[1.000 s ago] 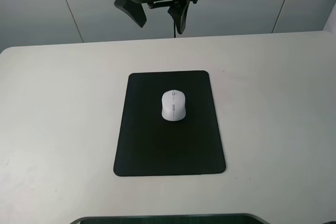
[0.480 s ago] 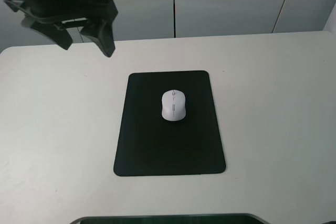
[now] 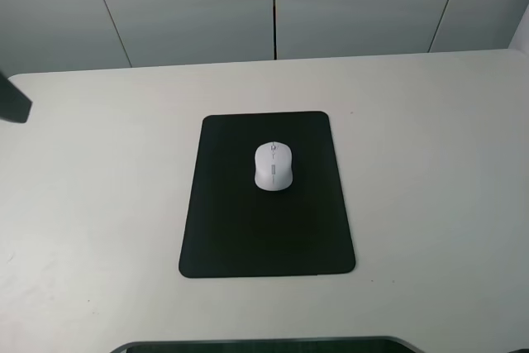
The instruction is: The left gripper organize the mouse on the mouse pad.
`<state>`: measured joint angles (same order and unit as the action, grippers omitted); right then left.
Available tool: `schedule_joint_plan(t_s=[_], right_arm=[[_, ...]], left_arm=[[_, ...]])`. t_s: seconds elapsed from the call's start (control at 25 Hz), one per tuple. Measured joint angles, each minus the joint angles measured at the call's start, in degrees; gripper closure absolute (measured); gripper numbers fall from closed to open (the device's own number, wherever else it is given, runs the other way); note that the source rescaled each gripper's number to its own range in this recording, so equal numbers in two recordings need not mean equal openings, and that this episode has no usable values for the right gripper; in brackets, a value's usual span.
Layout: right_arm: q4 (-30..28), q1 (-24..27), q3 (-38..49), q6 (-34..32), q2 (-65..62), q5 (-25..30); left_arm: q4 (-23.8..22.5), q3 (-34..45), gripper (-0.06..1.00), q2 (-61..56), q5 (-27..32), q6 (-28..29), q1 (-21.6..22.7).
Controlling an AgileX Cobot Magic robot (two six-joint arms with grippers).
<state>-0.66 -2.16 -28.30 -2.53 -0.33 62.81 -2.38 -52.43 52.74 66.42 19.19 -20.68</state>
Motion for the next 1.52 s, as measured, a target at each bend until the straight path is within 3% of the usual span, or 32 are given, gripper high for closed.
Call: schedule_joint_plan(t_s=[0.24,0.52,0.76,1.2,1.52], right_arm=[[0.0,0.0,0.0,0.0,0.0,0.0],[0.0,0.0,0.0,0.0,0.0,0.0],[0.0,0.0,0.0,0.0,0.0,0.0],[0.0,0.0,0.0,0.0,0.0,0.0],[0.0,0.0,0.0,0.0,0.0,0.0]], left_arm=[[0.59,6.79,-0.03,-16.33,1.54,-1.45,9.32],[0.83,11.28,-0.03,-30.7,2.28,-6.81,16.52],[0.96,14.1,-0.03,-38.65,1.4,-11.34,17.69],[2.38,22.65,-0.03,-52.12,-3.74,-11.0,17.82],[1.92,23.16,-0.03,-52.74,-4.05,-11.0,21.21]])
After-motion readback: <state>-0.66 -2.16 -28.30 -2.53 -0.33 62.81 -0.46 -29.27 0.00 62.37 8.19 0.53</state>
